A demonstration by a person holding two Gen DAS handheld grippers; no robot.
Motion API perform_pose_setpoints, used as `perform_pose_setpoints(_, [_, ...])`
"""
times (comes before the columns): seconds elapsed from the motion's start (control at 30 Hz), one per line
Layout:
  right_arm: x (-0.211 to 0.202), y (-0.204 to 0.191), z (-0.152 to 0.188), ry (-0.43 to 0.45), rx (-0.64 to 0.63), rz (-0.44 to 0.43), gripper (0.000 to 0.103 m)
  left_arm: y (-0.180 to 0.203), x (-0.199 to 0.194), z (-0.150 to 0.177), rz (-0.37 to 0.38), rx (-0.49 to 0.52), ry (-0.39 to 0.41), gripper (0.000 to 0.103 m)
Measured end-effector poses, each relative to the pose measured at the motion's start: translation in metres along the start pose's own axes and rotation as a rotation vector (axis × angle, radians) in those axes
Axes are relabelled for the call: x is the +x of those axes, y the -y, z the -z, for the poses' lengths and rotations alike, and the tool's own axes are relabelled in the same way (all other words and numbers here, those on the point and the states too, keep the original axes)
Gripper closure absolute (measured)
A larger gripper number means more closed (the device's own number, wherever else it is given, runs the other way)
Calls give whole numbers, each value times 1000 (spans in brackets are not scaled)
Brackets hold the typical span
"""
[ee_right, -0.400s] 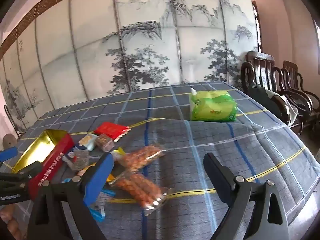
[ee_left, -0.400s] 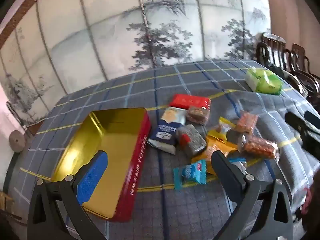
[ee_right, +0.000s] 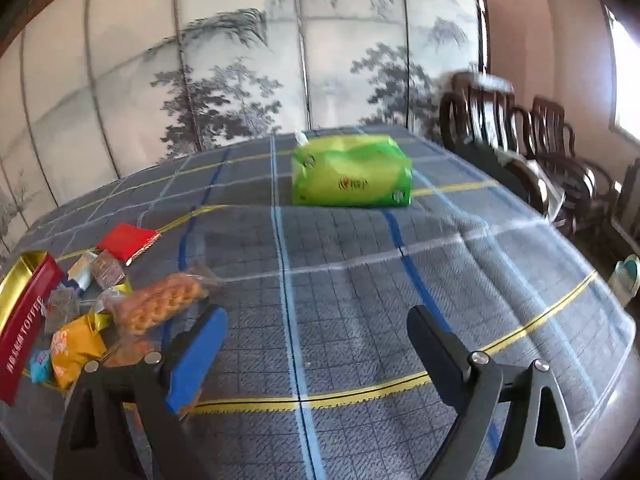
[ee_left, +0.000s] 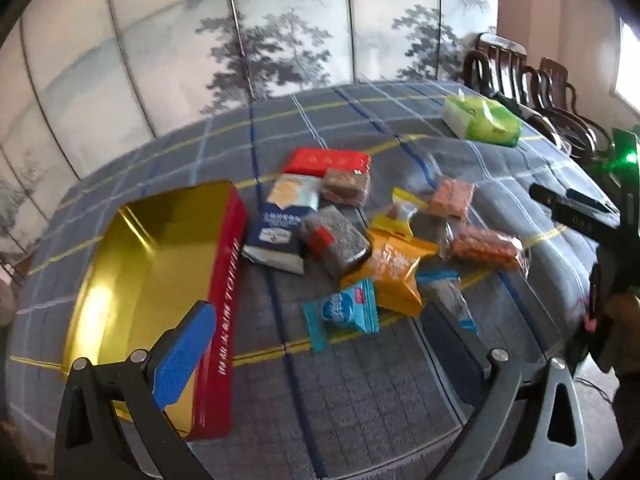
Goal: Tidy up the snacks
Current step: 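Reach over the snacks and grasp a blue-wrapped candy with the left tool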
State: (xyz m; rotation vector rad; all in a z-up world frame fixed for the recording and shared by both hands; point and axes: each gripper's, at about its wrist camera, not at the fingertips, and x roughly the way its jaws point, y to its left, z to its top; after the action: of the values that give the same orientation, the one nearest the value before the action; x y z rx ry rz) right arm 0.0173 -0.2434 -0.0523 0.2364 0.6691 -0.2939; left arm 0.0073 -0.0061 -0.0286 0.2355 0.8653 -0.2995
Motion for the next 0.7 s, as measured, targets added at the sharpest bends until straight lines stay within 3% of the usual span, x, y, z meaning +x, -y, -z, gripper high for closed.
perform_pose_setpoints(0.17, [9, 10, -4, 4, 1, -7, 9, -9, 10, 1, 30, -33, -49, 1])
perform_pose_setpoints(0.23, [-4, -9, -1, 29, -26, 6, 9, -9, 12, 2, 31, -32, -52, 1])
perform_pose_setpoints(0.43, [-3, -12, 1, 33, -34, 0, 9, -5, 17, 3, 52, 51, -62, 4])
perform_pose_setpoints(0.63, [-4, -11, 2, 33, -31, -2, 9, -7, 24, -1, 106, 68, -101, 7])
perform_pose_setpoints(0.7, [-4, -12, 2, 33, -32, -2, 9, -5, 26, -1, 114, 85, -105, 12])
